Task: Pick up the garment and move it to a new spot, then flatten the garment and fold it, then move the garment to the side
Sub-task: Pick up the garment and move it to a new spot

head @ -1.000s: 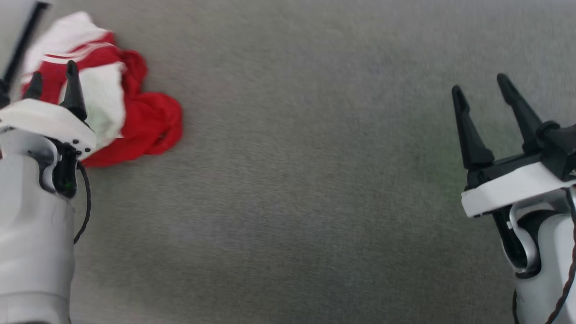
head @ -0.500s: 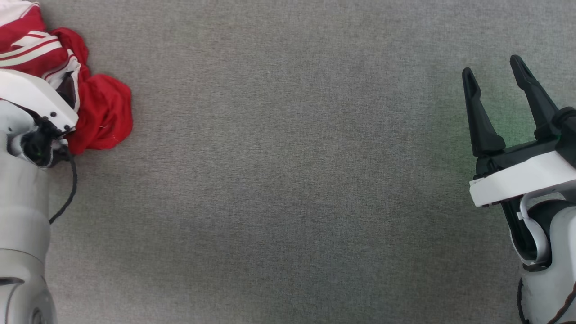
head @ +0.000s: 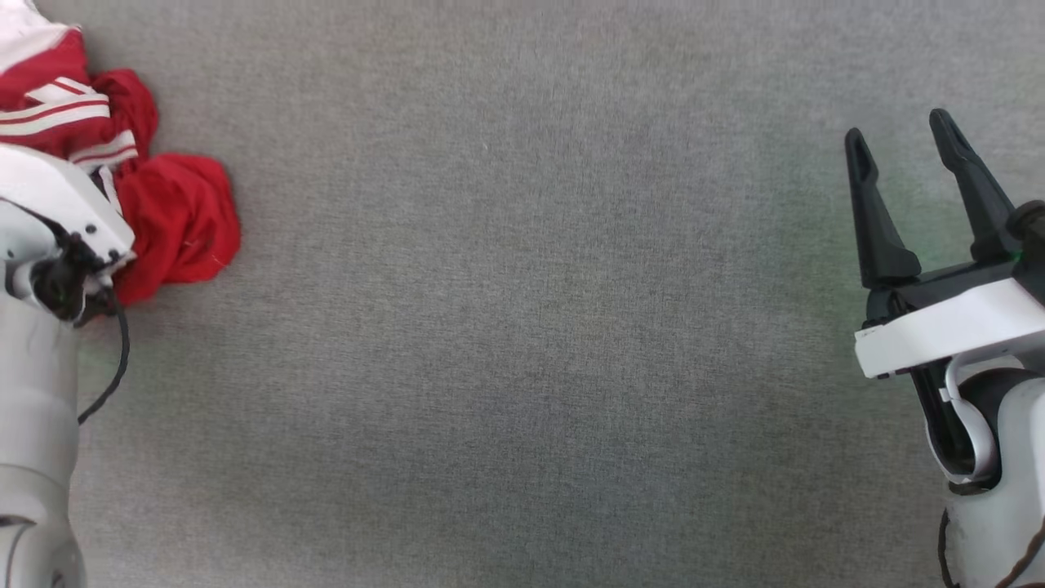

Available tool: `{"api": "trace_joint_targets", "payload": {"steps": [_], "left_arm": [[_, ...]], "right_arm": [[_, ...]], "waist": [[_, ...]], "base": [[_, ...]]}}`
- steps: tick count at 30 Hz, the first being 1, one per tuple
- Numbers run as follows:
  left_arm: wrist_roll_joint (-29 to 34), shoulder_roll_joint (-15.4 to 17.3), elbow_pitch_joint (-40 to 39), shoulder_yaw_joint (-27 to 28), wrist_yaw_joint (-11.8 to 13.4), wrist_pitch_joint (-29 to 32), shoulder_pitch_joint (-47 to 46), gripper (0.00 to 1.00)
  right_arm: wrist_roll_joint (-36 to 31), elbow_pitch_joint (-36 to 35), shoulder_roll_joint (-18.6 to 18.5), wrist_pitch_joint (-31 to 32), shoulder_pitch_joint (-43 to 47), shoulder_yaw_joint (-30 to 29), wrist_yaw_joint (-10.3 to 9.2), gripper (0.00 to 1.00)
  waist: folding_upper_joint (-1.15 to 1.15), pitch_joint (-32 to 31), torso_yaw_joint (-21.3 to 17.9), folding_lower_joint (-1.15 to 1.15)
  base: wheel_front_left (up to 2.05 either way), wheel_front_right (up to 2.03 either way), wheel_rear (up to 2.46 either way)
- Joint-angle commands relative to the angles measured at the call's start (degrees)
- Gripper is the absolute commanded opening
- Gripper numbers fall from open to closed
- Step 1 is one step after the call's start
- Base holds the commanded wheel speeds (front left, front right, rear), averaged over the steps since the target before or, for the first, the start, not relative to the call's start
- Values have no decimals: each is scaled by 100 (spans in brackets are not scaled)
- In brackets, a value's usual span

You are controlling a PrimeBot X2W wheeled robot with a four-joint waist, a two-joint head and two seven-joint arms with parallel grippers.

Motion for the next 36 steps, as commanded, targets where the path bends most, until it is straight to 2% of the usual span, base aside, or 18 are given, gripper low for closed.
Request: {"api": "trace_joint_targets", "payload": {"steps": [1, 10, 18, 24, 29, 36], "left_arm": [[38, -4, 86, -38, -15, -7, 227, 0], [283, 413, -389, -407, -182, -824, 157, 0], [436, 731, -1085, -759, -198, -1103, 118, 0], [470, 948, -1948, -986, -202, -823, 207, 0], [400, 1083, -2969, -1089, -202, -399, 395, 0], [232, 1192, -4745, -1112, 49, 427, 965, 0]], "right_arm": [[38, 2, 9, -56, 56, -11, -4, 100], [146, 266, 151, -239, 344, -69, -3, 100], [242, 389, 281, -340, 624, -201, -3, 100], [296, 416, 367, -402, 812, -330, -3, 100], [319, 378, 431, -455, 933, -474, -4, 100], [319, 345, 481, -503, 1013, -708, -4, 100]], "waist": [[0, -117, 48, 0], [0, -909, 158, 0], [0, -1522, 285, 0], [0, -1891, 372, 0], [0, -2081, 354, 0], [0, -2256, 75, 0]], "base": [[0, 0, 0], [0, 0, 0], [0, 0, 0], [0, 0, 0], [0, 0, 0], [0, 0, 0]]}}
